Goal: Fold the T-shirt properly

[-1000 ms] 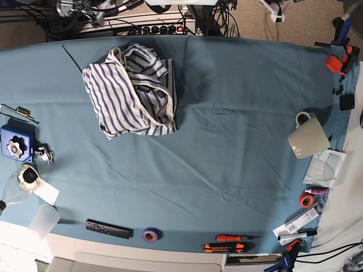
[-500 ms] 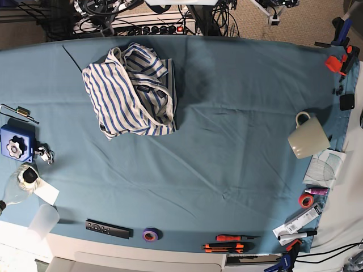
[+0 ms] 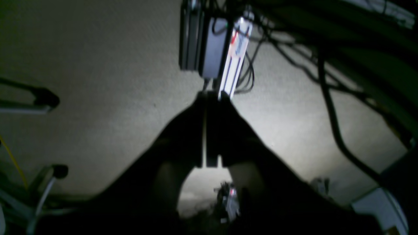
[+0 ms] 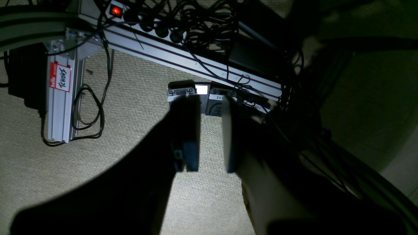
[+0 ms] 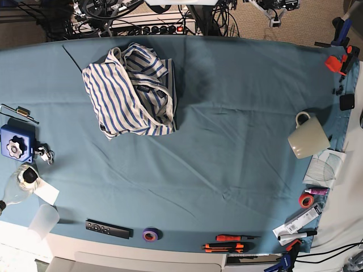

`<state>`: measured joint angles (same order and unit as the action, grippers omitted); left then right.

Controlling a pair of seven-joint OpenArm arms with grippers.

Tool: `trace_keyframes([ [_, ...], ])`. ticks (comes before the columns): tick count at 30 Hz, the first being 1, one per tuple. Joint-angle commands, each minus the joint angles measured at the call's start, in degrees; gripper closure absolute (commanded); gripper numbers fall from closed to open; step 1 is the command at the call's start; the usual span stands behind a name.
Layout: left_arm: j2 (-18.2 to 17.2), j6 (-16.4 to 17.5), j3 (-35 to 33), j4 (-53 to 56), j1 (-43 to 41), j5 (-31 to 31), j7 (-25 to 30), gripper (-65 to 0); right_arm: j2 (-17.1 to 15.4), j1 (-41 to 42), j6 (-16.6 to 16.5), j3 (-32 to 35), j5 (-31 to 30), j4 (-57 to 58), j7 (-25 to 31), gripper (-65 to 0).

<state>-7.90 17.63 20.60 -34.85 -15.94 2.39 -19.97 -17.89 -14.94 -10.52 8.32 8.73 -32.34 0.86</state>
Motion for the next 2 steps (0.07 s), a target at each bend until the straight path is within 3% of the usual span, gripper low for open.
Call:
trace_keyframes([
  [1,-0.3,0.2,0.1,-0.3,-0.4,0.2,-0.2,0.0,-0.9,0.0,-0.1,-0.1,-0.3,-0.3,0.6,-12.5],
  [2,-0.3,0.2,0.1,-0.3,-0.4,0.2,-0.2,0.0,-0.9,0.0,-0.1,-0.1,-0.3,-0.3,0.6,-12.5],
])
